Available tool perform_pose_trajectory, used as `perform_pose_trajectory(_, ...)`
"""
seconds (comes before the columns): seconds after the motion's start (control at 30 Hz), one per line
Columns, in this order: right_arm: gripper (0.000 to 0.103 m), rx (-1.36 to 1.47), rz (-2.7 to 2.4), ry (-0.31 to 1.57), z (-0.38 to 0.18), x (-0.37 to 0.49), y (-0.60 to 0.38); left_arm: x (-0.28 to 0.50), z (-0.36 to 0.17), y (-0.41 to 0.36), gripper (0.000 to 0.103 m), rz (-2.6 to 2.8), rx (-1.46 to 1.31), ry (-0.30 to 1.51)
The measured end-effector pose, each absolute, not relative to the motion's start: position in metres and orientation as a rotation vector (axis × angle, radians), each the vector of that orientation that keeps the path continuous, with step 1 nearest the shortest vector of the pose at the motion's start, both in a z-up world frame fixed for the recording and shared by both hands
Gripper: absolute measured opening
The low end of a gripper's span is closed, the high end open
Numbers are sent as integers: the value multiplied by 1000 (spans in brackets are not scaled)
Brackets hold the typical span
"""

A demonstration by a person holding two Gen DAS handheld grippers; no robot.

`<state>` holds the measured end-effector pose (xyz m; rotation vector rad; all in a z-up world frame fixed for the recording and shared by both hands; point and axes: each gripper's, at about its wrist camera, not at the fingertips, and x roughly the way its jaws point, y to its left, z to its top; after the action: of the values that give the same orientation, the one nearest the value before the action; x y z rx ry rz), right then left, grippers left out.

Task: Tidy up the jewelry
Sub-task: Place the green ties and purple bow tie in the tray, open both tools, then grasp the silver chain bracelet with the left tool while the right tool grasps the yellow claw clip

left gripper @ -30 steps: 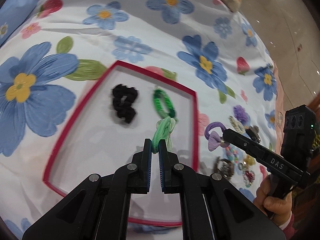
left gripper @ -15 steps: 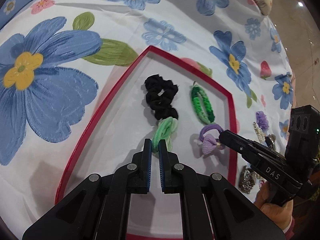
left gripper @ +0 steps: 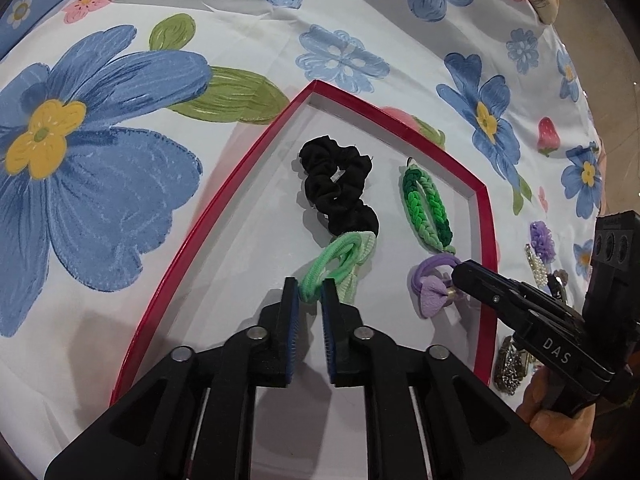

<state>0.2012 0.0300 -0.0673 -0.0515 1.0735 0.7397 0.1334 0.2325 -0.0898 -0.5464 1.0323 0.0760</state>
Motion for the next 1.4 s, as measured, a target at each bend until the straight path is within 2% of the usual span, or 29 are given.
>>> perform_pose_trajectory(0.13,22,-31,742,1070,-64,201,26,132,-85,232,33,90,-534,1027)
perform_pose_trajectory(0.27,25,-16,745,1062,-58,200,22,130,-82,232,34,100,-531,1026)
perform_pose_trajectory(0.33,26,-11,746,1057,-56,199,20,128,-82,232,39,105,-532,1026)
perform_pose_trajectory(0.47,32,2,751,1042,-49,193,15,123,-78,230,39,106,-532,1018)
perform_pose_trajectory(0.73,33,38,741,1017,-36,178,-12,114,-62,217,39,84,-532,994)
perform_pose_trajectory(0.83,33,57,729,999,-29,171,-30,110,-51,206,48,65,-520,974)
perform_pose_trajectory(1.4,37,145,484,913,-5,137,-187,103,-12,99,50,-147,-396,969)
